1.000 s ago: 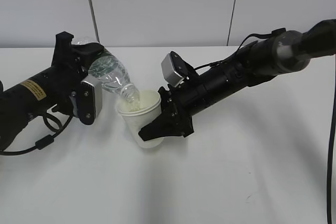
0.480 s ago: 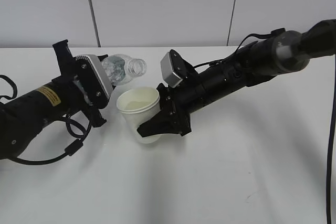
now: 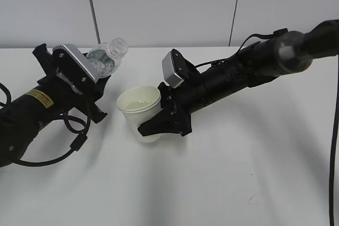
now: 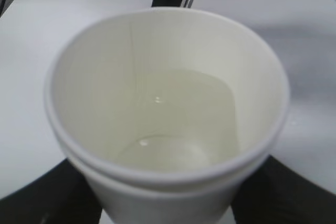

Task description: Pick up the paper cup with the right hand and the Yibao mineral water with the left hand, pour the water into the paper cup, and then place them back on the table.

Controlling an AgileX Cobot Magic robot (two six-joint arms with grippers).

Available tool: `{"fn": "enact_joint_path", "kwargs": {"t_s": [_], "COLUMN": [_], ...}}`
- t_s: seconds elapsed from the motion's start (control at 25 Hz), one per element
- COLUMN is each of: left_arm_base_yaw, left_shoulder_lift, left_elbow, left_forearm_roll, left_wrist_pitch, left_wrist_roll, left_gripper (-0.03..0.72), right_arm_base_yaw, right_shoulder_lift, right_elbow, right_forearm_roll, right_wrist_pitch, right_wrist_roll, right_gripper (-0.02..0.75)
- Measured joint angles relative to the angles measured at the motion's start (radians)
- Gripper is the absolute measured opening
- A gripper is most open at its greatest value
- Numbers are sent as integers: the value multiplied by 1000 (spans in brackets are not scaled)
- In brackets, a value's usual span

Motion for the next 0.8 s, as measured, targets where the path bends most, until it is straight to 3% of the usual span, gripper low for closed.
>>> {"fn": "enact_joint_path", "kwargs": {"t_s": [0.36, 0.8], "left_arm_base_yaw": [0, 0], "left_shoulder_lift": [0, 0], "left_elbow": [1, 1], "left_forearm_roll": [0, 70], "left_wrist_pitch": [6, 60], "left_wrist_roll": [-415, -612], "left_gripper": [380, 376], "right_arm_base_yaw": [-55, -214], "right_shoulder_lift": [1, -42], "right_elbow": [0, 0], "right_forearm_roll": [42, 51], "right_wrist_pitch": [12, -10], "right_wrist_roll": [-16, 10], "right_gripper": [468, 468]}}
